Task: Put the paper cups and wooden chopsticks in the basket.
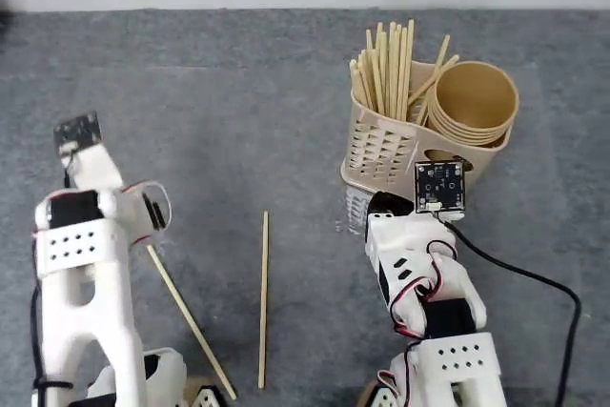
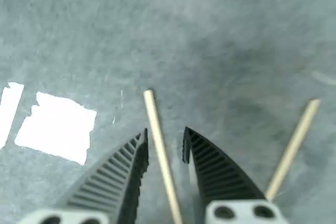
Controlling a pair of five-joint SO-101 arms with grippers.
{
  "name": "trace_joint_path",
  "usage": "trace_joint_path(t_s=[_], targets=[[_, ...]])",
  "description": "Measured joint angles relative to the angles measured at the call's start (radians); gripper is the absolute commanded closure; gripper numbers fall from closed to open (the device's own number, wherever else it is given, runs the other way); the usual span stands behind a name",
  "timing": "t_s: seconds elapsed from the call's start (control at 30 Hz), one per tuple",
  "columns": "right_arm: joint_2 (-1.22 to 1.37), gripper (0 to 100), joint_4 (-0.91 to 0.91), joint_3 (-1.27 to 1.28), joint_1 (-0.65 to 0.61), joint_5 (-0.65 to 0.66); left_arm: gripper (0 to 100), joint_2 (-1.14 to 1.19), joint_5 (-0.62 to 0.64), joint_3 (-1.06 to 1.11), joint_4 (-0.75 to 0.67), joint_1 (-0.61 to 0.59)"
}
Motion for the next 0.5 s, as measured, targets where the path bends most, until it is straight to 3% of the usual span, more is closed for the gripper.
trace_joint_path(t_s=[0.5], targets=[[0.000,99.0,0.000,0.000,0.000,0.000,89,0.000,-0.023,0.328,-0.258,-0.012]])
